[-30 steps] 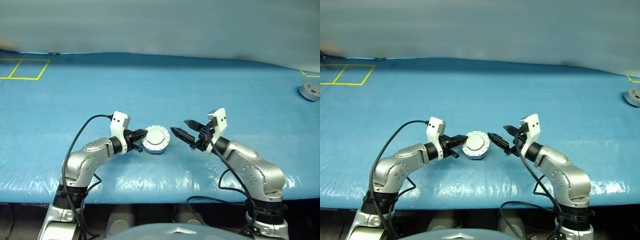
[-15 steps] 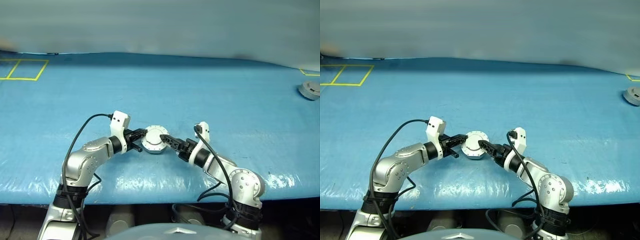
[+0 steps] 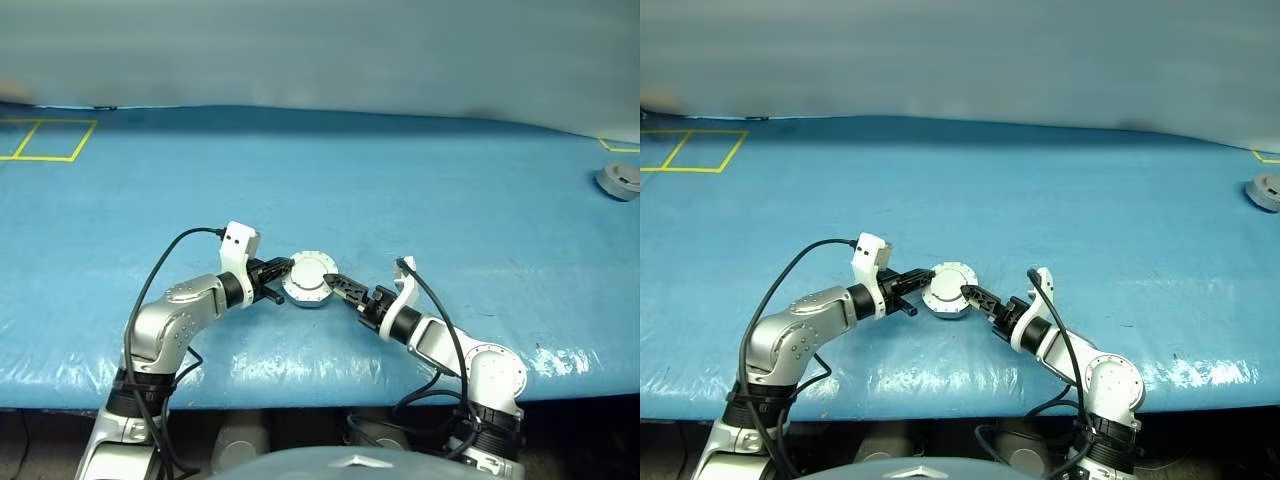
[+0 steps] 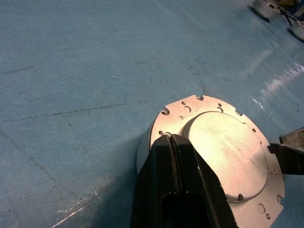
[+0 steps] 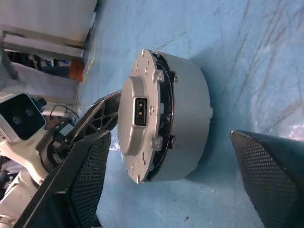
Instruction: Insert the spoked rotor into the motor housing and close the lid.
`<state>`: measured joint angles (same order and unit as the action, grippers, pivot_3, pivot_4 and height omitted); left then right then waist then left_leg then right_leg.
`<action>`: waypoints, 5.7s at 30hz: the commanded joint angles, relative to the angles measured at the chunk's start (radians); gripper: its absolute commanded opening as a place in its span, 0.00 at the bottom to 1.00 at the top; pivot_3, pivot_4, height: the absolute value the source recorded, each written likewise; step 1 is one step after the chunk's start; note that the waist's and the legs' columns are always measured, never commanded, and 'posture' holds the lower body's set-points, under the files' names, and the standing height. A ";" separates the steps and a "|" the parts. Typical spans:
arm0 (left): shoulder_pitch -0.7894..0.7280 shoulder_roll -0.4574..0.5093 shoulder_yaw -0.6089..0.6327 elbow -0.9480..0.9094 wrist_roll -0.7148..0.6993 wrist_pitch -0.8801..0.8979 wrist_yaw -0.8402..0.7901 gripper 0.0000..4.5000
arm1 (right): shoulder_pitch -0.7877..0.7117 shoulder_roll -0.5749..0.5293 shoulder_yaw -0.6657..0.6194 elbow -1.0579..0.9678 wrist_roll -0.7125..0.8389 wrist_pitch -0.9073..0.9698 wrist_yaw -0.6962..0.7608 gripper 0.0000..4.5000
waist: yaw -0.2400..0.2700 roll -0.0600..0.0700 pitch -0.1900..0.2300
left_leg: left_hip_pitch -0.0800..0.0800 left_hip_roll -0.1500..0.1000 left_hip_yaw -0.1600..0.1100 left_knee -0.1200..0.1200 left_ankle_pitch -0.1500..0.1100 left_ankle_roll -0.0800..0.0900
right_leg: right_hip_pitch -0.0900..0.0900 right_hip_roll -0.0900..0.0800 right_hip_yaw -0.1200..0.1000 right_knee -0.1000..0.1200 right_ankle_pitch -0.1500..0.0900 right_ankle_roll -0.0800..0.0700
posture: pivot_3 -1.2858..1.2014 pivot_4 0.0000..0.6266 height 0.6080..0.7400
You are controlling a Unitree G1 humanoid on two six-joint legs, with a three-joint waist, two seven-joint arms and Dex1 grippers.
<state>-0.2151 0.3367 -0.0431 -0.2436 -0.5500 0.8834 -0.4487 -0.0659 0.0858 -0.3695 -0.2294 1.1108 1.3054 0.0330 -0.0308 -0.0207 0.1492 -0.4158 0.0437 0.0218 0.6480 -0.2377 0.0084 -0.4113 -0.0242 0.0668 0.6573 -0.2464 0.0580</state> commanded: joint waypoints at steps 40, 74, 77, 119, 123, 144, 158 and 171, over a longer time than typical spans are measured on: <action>0.020 0.005 -0.005 -0.014 0.027 0.012 -0.025 0.00 | 0.086 0.028 0.202 0.102 0.248 -0.264 -0.107 0.67 | -0.015 0.000 0.000 | 0.000 0.000 0.000 0.001 0.000 0.000 | 0.000 0.000 0.001 0.001 -0.002 0.001 | 0.52 0.24 1.00; 0.332 -0.359 0.449 -0.190 -0.704 0.032 0.284 1.00 | -0.024 -0.001 0.215 0.015 0.424 -0.382 -0.123 0.27 | -0.010 0.000 0.002 | -0.005 0.001 -0.001 0.003 0.000 0.001 | -0.004 0.000 0.000 0.000 0.001 0.003 | 0.52 0.24 1.00; 0.364 -0.407 0.421 -0.187 -0.811 0.002 0.302 1.00 | -0.056 0.006 0.237 0.012 0.437 -0.378 -0.140 0.27 | -0.008 0.000 0.002 | -0.006 0.000 -0.001 0.003 0.000 0.001 | -0.004 0.000 -0.001 0.000 0.001 0.002 | 0.52 0.24 1.00; 0.406 -0.389 0.239 -0.107 -1.052 -0.218 0.369 0.53 | -0.045 -0.120 0.454 -0.053 0.491 -0.424 -0.186 0.27 | -0.008 0.000 0.002 | -0.013 0.000 -0.003 0.012 0.000 0.001 | -0.005 0.001 -0.004 0.001 0.000 0.000 | 0.52 0.24 1.00; 0.387 -0.364 0.246 -0.122 -1.052 -0.245 0.439 0.53 | -0.051 -0.204 0.470 -0.077 0.271 -0.454 -0.100 0.35 | -0.007 0.000 0.002 | -0.013 0.000 -0.003 0.013 0.000 0.001 | -0.004 0.001 -0.004 0.000 0.001 0.001 | 0.52 0.24 1.00; -0.343 -0.154 0.375 0.609 -0.684 -0.365 0.413 0.53 | 0.076 -0.392 0.656 -0.204 -0.614 -0.821 0.166 1.00 | 0.015 -0.002 0.002 | -0.014 -0.002 -0.005 0.014 0.000 0.001 | -0.004 0.004 -0.003 0.001 0.005 0.008 | 0.52 0.24 1.00; -0.711 -0.165 0.450 1.266 -0.308 -0.559 0.305 0.53 | 0.117 -0.342 0.659 -0.226 -0.717 -0.787 0.184 1.00 | 0.012 -0.003 0.002 | -0.015 -0.003 -0.005 0.013 0.000 0.001 | -0.004 0.003 -0.003 -0.001 0.006 0.009 | 0.52 0.24 1.00; -0.670 -0.138 0.510 1.295 -0.189 -0.478 0.360 0.99 | 0.075 -0.309 0.673 -0.178 -0.766 -0.772 0.236 1.00 | -0.005 -0.002 0.001 | -0.004 -0.003 -0.004 0.013 0.001 0.000 | 0.004 0.003 -0.002 0.003 0.006 0.010 | 0.52 0.24 1.00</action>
<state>-0.9240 0.1816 0.4557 1.0470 -0.7645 0.3750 -0.1271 0.0173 -0.2279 0.3070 -0.3990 0.3490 0.5345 0.2599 -0.0361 -0.0230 0.1502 -0.4175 0.0411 0.0180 0.6607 -0.2369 0.0080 -0.4055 -0.0213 0.0655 0.6604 -0.2405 0.0681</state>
